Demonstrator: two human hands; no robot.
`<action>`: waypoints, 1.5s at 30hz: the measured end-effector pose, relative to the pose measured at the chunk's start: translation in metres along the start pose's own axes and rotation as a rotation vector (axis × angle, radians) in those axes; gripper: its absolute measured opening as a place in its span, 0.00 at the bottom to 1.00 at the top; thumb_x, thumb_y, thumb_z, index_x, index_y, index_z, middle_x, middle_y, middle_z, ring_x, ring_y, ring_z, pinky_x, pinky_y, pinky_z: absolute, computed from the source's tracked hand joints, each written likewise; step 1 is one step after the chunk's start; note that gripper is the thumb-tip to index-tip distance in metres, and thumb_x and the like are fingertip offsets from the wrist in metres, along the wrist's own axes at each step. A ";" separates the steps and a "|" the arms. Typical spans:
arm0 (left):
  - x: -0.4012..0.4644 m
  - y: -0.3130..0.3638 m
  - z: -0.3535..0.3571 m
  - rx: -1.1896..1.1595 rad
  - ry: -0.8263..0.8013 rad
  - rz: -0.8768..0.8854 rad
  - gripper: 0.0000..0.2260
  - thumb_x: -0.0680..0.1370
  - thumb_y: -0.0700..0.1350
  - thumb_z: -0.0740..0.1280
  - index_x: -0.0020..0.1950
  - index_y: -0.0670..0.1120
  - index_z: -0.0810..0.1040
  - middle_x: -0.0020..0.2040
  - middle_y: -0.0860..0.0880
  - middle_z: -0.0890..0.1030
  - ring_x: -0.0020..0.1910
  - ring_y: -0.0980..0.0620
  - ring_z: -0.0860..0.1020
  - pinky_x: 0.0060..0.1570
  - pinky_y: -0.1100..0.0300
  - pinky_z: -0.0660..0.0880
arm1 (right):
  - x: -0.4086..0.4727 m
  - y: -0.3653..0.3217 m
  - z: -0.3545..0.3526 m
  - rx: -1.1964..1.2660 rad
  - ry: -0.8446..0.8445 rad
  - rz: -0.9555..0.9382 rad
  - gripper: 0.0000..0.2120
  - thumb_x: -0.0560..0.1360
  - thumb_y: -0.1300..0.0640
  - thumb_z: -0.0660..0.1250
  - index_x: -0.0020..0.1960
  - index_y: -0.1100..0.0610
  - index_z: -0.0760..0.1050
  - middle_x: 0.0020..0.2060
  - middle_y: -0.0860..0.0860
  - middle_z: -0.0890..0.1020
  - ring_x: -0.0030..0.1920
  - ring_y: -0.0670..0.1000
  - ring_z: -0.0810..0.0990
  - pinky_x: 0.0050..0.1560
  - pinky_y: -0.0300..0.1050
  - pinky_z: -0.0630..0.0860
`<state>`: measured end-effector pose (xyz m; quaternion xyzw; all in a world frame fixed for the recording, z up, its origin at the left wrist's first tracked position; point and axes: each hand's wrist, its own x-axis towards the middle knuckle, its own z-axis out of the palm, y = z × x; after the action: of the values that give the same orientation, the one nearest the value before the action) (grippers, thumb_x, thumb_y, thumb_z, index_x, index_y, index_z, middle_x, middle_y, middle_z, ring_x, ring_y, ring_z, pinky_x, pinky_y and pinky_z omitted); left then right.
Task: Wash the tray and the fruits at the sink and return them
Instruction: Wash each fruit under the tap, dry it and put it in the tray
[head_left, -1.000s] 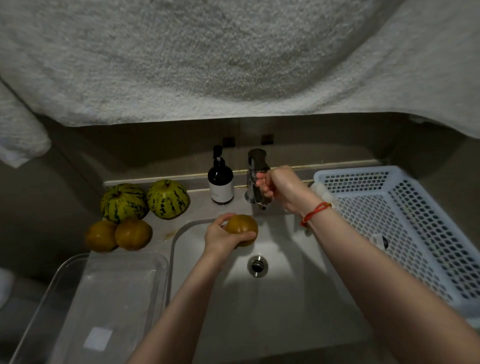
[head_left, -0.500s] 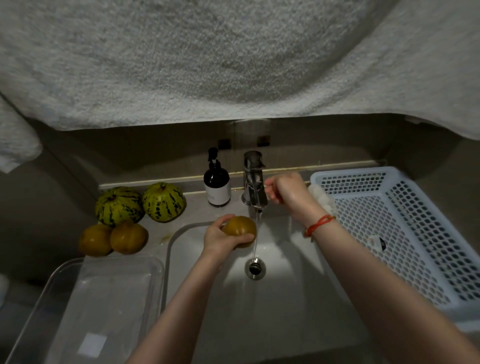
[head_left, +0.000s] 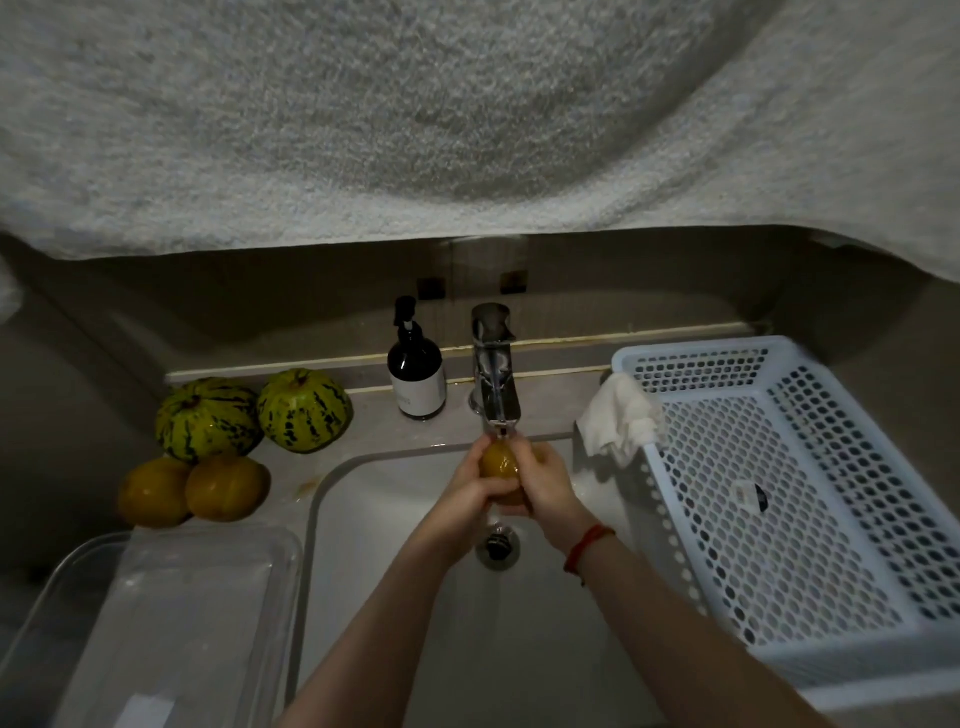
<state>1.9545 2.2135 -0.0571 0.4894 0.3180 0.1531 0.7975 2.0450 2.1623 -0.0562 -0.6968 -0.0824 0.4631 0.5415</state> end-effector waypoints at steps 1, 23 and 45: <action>0.002 0.002 0.003 -0.109 0.028 -0.021 0.22 0.78 0.32 0.57 0.72 0.43 0.63 0.64 0.40 0.73 0.60 0.44 0.74 0.51 0.55 0.76 | 0.003 0.003 0.004 0.002 0.061 -0.009 0.16 0.79 0.45 0.58 0.58 0.57 0.69 0.51 0.57 0.77 0.49 0.58 0.80 0.35 0.48 0.79; 0.021 -0.012 0.020 0.142 0.281 0.027 0.10 0.82 0.42 0.56 0.60 0.45 0.73 0.52 0.46 0.75 0.48 0.51 0.75 0.43 0.65 0.73 | 0.020 0.011 0.003 0.035 0.062 0.222 0.20 0.73 0.39 0.65 0.47 0.57 0.73 0.50 0.58 0.77 0.52 0.59 0.78 0.49 0.55 0.79; 0.019 -0.016 0.016 0.020 0.345 0.132 0.12 0.83 0.42 0.52 0.60 0.42 0.73 0.56 0.38 0.77 0.52 0.43 0.78 0.48 0.54 0.78 | 0.019 0.016 0.020 -0.006 0.163 -0.139 0.12 0.77 0.51 0.63 0.57 0.56 0.72 0.51 0.57 0.78 0.50 0.55 0.78 0.53 0.54 0.78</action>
<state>1.9779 2.2057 -0.0725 0.4836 0.4187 0.2835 0.7145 2.0343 2.1809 -0.0800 -0.7265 -0.0878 0.3658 0.5750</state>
